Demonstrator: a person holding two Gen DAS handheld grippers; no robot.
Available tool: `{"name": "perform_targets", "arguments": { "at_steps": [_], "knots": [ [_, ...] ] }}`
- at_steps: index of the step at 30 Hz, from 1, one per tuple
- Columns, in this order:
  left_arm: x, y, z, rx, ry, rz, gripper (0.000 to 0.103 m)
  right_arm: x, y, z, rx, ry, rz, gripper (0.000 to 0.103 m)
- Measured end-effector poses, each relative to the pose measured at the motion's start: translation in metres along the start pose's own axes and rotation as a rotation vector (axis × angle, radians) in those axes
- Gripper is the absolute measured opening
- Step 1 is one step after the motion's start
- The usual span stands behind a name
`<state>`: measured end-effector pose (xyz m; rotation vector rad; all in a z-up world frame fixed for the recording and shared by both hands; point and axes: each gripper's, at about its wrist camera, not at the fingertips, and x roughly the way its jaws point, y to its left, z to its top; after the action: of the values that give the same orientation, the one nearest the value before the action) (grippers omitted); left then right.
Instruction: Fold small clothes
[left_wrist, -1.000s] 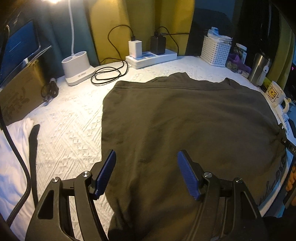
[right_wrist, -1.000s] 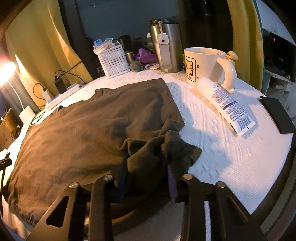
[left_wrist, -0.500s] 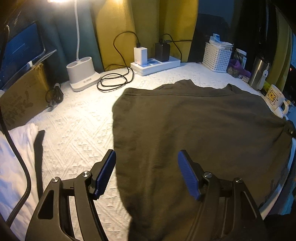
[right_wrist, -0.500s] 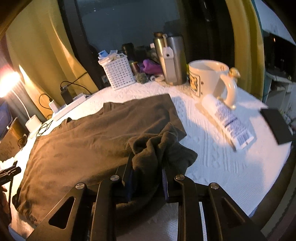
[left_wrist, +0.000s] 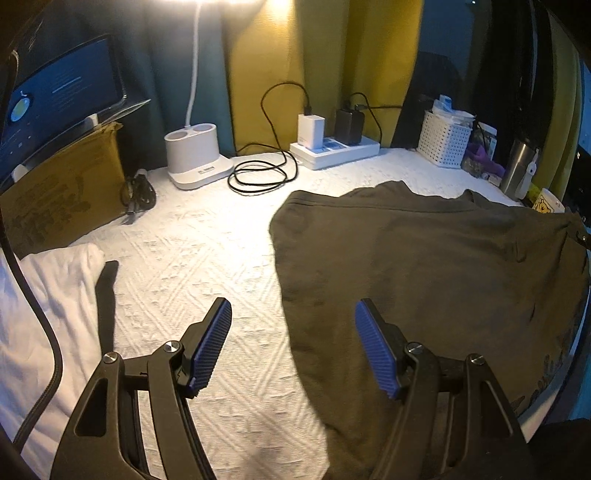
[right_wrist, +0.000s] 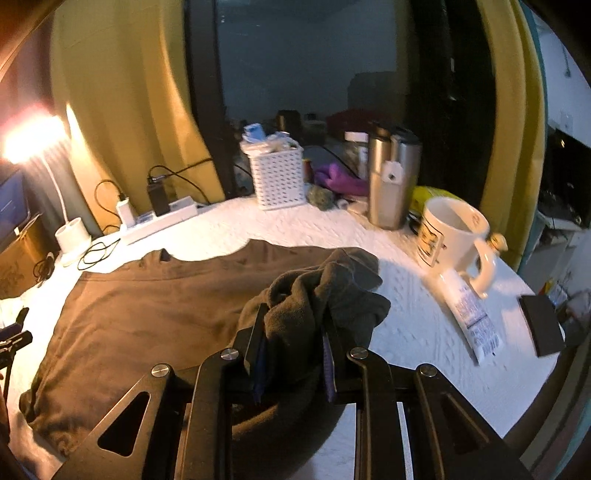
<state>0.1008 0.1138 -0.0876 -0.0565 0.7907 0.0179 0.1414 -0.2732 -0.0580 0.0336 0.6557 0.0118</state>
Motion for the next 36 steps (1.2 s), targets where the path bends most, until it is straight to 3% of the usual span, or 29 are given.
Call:
{"name": "perform_targets", "arguments": {
  "at_steps": [16, 36],
  "knots": [
    [-0.019, 0.048, -0.013, -0.059, -0.051, -0.018, 0.069, 0.0, 0.114, 0.016, -0.175, -0.01, 0.134, 0.023],
    [-0.033, 0.098, -0.037, -0.131, -0.053, 0.012, 0.069, 0.03, 0.243, -0.032, -0.371, 0.155, 0.323, 0.023]
  ]
}}
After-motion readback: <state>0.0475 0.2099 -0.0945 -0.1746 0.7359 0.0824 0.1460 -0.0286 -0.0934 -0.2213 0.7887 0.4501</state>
